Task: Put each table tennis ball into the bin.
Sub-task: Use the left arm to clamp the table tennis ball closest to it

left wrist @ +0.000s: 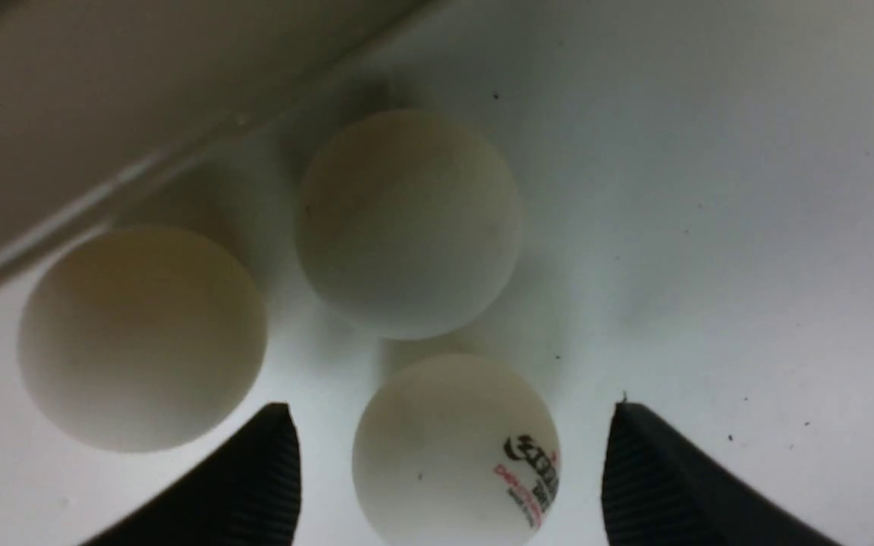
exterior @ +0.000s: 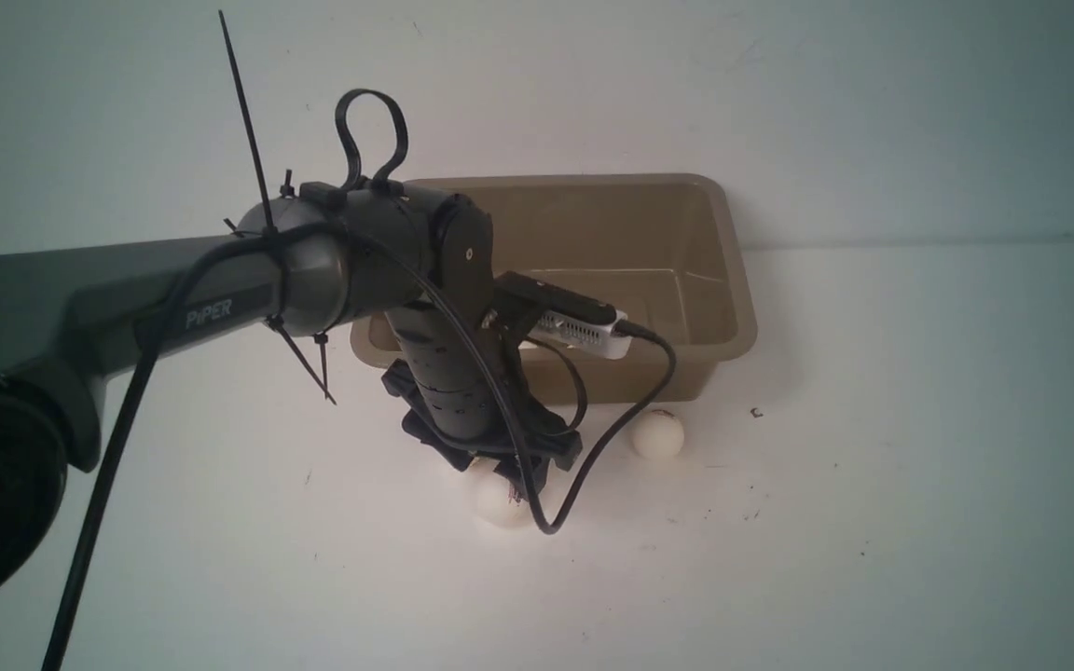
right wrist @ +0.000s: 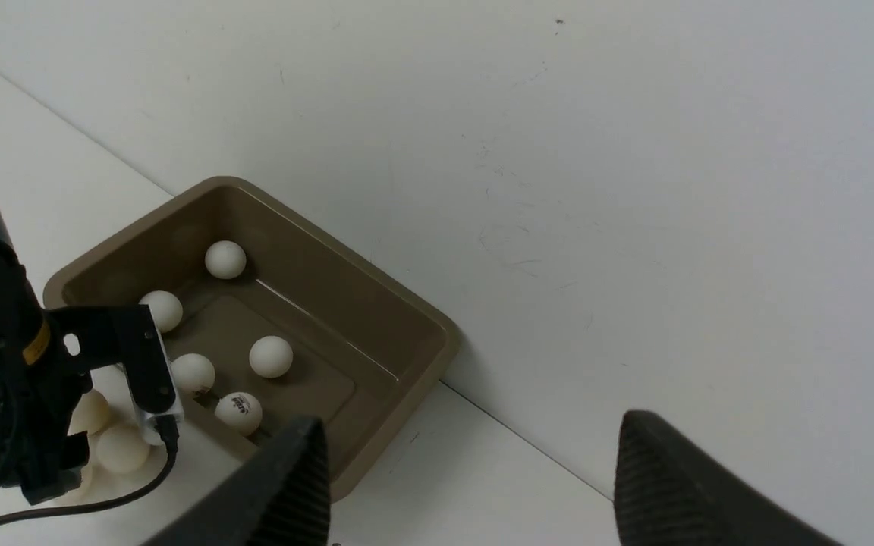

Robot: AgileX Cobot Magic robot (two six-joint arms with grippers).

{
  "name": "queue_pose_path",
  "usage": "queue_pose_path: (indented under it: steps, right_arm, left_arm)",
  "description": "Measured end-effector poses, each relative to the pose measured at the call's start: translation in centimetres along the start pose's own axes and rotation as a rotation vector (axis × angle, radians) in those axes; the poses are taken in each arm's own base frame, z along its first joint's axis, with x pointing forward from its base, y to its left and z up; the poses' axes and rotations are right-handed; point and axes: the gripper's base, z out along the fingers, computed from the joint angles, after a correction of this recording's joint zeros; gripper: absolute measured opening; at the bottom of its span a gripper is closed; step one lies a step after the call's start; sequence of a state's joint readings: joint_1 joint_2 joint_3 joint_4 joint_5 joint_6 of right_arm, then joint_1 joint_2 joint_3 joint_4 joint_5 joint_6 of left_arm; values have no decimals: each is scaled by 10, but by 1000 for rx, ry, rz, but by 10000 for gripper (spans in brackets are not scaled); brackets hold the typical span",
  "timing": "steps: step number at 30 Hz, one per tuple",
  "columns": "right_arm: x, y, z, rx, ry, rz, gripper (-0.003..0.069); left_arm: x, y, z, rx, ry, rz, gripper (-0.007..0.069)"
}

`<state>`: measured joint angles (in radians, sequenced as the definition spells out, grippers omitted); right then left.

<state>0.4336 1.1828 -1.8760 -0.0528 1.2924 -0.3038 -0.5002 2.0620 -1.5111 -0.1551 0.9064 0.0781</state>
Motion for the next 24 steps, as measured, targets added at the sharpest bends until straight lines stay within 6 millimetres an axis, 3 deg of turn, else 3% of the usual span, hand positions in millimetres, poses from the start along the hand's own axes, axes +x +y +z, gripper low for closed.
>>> queue_pose_path:
  steps: [10,24]
  right_arm:
    - [0,0,0,0,0,0,462]
    - [0,0,0,0,0,0,462]
  left_arm:
    - [1,0,9,13,20,-7,391]
    - [7,2,27,18,108,8,349]
